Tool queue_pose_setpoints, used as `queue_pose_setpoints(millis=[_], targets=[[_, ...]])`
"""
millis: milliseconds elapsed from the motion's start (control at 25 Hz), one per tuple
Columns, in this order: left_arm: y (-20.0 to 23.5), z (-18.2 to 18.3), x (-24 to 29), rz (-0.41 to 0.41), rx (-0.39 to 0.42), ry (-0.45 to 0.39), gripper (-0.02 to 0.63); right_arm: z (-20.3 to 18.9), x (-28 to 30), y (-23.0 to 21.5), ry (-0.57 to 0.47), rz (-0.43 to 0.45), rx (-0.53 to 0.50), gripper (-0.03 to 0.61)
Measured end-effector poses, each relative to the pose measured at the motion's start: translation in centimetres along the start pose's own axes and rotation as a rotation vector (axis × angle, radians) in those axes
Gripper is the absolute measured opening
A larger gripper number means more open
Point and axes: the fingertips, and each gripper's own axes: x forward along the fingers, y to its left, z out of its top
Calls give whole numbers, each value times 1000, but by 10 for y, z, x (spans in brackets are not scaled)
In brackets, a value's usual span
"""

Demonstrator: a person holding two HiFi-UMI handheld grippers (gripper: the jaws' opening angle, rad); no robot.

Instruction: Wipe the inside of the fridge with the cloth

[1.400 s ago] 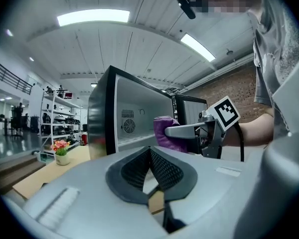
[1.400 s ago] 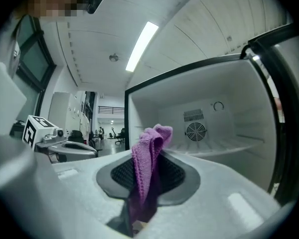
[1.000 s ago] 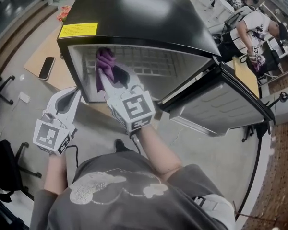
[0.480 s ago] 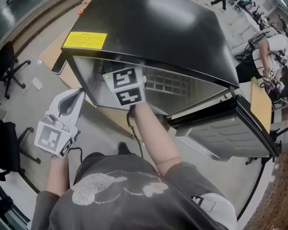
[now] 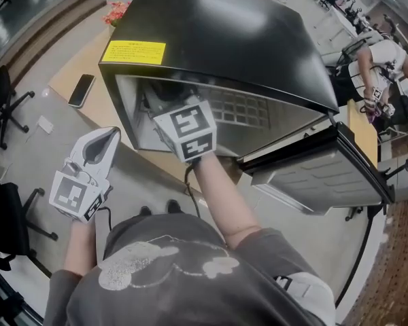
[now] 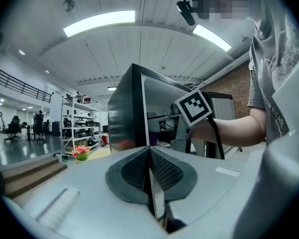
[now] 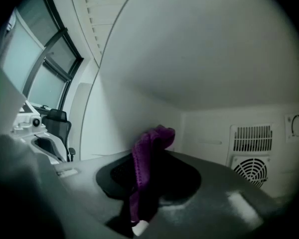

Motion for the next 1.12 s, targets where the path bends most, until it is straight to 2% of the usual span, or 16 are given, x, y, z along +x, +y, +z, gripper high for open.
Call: queue_pose_setpoints(millis=[320, 560, 640, 760, 840, 960, 1120], targets=[[-12, 1, 12, -112, 4, -37, 18, 6, -29, 32, -33, 32, 56, 80], [-13, 1, 15, -147, -15, -52, 18, 9, -43, 43, -23, 52, 126, 80], [-12, 1, 15, -154, -20, -57, 18, 0, -42, 35, 25, 26, 97, 81], [-15, -4, 18, -175, -36, -49, 18, -27, -30, 16, 201, -55, -54, 80], [-19, -7, 20, -185, -40, -43, 18, -37, -20, 11, 261, -57, -107, 80], [-24, -7, 22, -190, -46, -42, 18, -48, -6, 8, 330, -31, -107, 81], [-32, -7, 25, -205, -35, -39, 18, -56, -2, -5, 379, -49, -87, 81]])
